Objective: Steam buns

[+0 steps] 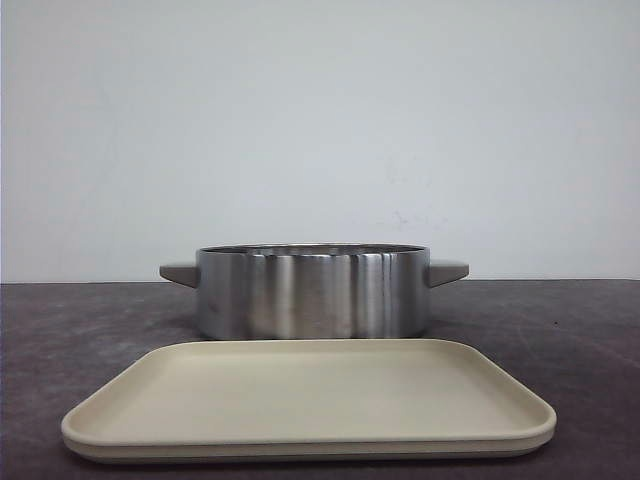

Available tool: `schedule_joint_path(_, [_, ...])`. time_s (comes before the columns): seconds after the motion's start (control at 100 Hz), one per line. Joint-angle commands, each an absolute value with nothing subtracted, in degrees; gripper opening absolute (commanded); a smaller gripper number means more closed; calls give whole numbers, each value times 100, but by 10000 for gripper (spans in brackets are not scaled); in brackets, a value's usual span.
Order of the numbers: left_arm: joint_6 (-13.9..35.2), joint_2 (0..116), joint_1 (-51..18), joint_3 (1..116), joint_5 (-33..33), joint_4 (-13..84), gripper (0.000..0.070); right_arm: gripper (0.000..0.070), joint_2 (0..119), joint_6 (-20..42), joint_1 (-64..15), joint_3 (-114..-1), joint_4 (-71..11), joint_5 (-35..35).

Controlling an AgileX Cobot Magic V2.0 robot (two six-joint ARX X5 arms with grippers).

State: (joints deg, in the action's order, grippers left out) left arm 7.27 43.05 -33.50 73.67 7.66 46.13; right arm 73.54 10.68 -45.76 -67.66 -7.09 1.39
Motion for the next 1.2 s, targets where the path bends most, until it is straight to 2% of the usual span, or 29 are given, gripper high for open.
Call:
schedule_joint_path(0.0, [786,4329,-3371,7430,792,4687,0,17,7402,1035,-4644,-6866,-556,130])
schedule_joint_path(0.17, [794,4257,-3371,7430,792,4753,0,17,7402,1035,-4641,-6869,-556,132])
schedule_joint_path(0.26, [1107,4250,-3371,7430,792,4703,0,17,7402,1033,-4633,-6866,-558,154])
schedule_joint_path(0.85, [1107,4250,-3371,7430,792,4700,0,17,7039,1028,-4630,-6847,-692,132])
schedule_joint_path(0.92, [1107,4250,-3371,7430,792,4700,0,18,6779,1004,-4589,-6702,-788,395])
schedule_joint_path(1.04, [1107,4250,-3371,7430,792,4700,0,18,6128,768,-4298,-5935,-198,742])
schedule_joint_path(1.19, [1107,4246,-3371,7430,792,4700,0,18,5054,526,-3741,-4460,792,727])
